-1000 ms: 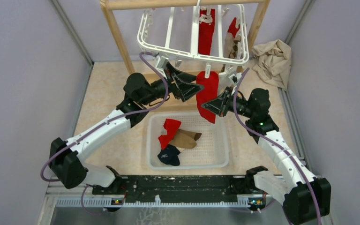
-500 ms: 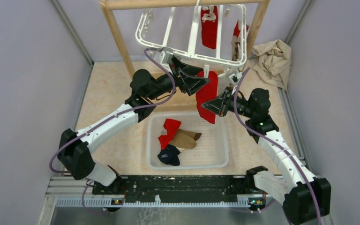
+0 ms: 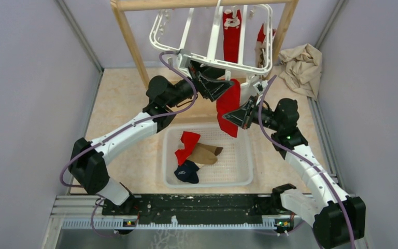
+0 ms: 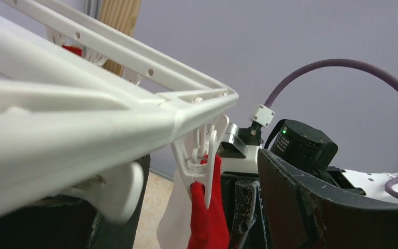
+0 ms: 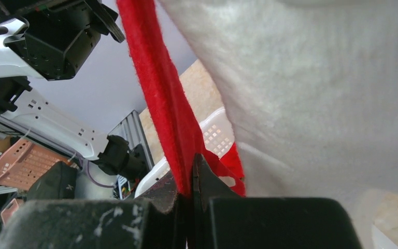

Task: Remove the socks clipped to the hanger
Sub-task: Remove the sock from the hanger.

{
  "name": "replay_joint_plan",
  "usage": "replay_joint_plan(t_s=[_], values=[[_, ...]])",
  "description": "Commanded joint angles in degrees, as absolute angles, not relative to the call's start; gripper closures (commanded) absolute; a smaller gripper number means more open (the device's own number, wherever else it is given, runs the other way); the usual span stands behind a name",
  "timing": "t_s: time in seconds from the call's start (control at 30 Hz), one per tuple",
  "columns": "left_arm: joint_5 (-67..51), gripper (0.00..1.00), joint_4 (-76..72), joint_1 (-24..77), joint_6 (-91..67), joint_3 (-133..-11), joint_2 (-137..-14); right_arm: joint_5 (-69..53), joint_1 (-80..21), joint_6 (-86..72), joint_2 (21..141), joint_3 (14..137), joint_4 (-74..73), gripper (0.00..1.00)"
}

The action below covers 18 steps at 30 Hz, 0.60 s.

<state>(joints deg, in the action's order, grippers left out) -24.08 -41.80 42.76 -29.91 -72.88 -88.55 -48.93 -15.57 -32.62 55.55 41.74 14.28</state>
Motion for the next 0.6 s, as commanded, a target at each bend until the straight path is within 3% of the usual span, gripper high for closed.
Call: replay_joint_plan(t_s=[0.0,0.23,0.57], values=[[-24.5,0.19,-46.6,43.1,-31.3,-75.9,-90.4,-49.2,-15.2,-32.8,54.6,41.2,17.7,1.00],[-24.0,0.22,-48.4,43.0,-31.9,-76.0,-90.9,-49.2,-15.2,-32.5,54.4,40.7,17.5,1.00],[-23.8,0.37,-48.8,43.0,-32.5,-76.2,-91.4,-49.1,-15.2,-32.2,54.2,40.3,17.5,1.00]])
